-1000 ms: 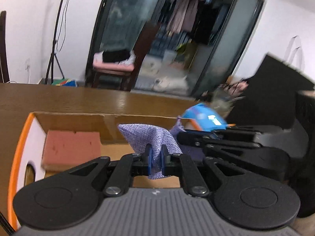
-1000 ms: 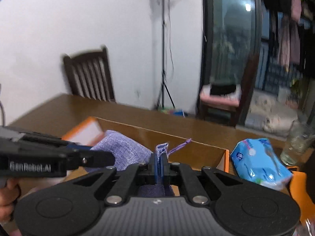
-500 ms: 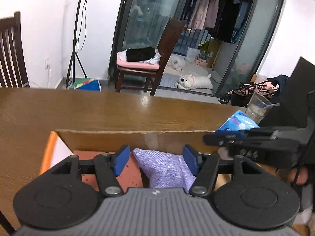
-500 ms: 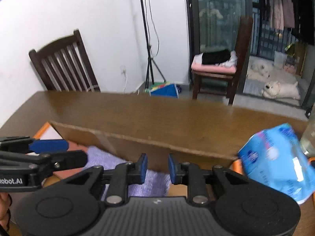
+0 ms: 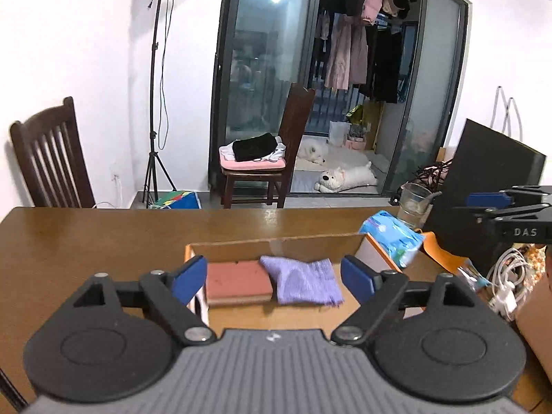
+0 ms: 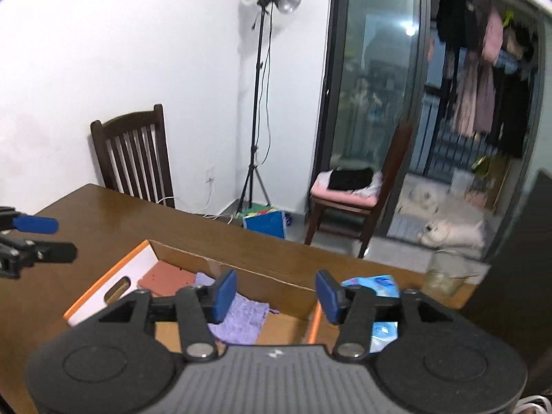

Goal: Organize soft objects
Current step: 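Move both grippers back over the pile of soft items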

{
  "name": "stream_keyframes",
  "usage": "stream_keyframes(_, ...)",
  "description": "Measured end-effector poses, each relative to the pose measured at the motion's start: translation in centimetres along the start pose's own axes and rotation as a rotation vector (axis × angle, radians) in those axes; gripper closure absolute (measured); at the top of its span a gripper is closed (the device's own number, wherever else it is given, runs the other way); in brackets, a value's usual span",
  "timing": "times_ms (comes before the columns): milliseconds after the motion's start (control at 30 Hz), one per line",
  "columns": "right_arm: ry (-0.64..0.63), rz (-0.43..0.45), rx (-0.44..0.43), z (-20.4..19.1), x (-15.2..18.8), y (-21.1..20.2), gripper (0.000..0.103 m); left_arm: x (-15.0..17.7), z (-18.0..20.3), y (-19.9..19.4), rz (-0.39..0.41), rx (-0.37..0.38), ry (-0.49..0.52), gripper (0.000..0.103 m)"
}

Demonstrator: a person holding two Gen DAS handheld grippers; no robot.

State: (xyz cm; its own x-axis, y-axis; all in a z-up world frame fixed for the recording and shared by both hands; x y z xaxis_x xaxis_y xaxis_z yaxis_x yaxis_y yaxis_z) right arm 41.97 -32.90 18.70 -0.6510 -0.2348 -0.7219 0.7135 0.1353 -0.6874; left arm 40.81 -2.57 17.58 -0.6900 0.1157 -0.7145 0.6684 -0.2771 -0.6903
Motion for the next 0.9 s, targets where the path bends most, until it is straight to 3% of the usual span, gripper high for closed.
stream_keyframes(200,0.003,0.062,-0.012,-1.6,4.1,-6.3,0.050,4.2,0.4,-5.2,0.053,-0.012,-0.009,0.011)
stream_keyframes(367,-0.027,0.118,-0.026,-4.0,10.3,-10.1,0.047,11.6,1.2,-8.5,0.150,-0.132,0.019,0.009)
stream_keyframes(633,-0.038,0.230,0.009,-9.1,23.2,-13.8,0.044,24.8,3.4,-11.6,0.255,-0.164,0.075,0.004)
stream_keyframes(700,-0.005,0.227,0.009,-10.3,26.4,-14.2,0.043,27.4,3.9,-11.9,0.244,-0.161,0.064,0.004)
stream_keyframes(800,0.079,0.198,-0.055,-11.4,31.1,-14.1,0.033,30.6,3.9,-12.0,0.228,-0.110,0.018,0.001)
stream_keyframes(900,0.128,0.134,-0.082,-11.3,33.7,-13.1,0.033,31.6,3.7,-11.3,0.196,-0.117,0.001,0.001)
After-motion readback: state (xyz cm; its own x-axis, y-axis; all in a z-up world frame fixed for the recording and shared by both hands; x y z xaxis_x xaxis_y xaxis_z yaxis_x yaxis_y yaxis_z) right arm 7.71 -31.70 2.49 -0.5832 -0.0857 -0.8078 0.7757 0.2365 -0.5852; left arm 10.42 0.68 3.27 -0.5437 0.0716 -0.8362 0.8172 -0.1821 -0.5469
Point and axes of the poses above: each gripper's, at about its wrist camera, not at the fingertips, and y roughly the way its jaws point, z to its right, x to its underside, the point moved 2 cm from there along y, roughly the way its jaws point, and after that the axes turned 14 degrees about -z, right-handed, at the moved point
